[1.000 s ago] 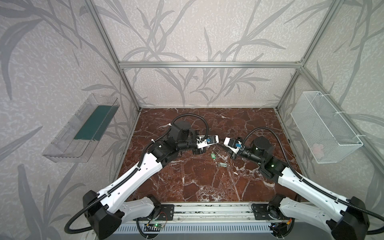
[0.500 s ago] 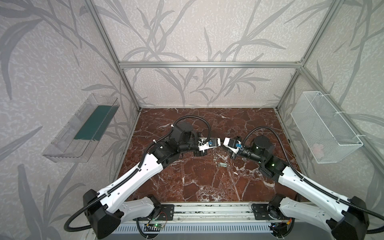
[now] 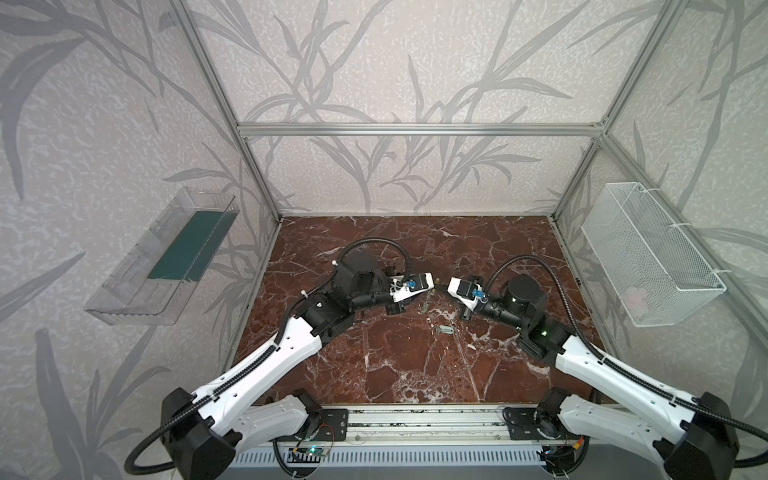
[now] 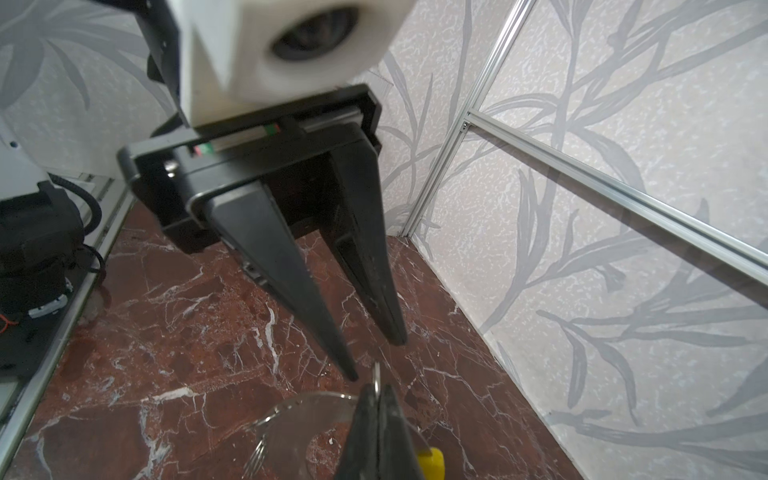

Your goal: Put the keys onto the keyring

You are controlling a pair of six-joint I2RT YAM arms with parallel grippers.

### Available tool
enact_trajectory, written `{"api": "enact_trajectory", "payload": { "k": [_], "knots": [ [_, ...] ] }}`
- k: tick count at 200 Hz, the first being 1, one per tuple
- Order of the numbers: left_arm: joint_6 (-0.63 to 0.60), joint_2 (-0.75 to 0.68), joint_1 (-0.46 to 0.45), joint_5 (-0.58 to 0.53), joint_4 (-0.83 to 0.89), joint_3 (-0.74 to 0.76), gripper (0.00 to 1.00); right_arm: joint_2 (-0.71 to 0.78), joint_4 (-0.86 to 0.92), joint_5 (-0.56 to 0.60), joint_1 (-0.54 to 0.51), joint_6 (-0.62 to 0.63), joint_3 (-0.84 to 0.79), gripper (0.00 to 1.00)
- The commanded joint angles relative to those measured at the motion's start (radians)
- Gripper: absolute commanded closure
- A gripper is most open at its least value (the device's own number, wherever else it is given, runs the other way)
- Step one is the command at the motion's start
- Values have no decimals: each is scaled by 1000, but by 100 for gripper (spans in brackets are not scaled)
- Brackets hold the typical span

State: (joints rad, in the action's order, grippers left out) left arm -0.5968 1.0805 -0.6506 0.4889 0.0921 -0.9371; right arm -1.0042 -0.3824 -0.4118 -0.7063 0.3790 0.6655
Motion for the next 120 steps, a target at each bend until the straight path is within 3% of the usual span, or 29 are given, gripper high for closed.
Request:
{"api": "enact_trajectory", "payload": {
  "k": [1, 40, 120],
  "knots": [
    [245, -55, 67, 90, -343, 120, 65, 2, -217, -37, 10, -138, -37, 100],
    [380, -65, 89, 195, -474, 196, 67, -45, -339, -79, 12, -209, -49, 100],
    [452, -61, 85, 264, -562, 225, 66, -94, -431, -130, 15, -243, -32, 100]
  ]
}}
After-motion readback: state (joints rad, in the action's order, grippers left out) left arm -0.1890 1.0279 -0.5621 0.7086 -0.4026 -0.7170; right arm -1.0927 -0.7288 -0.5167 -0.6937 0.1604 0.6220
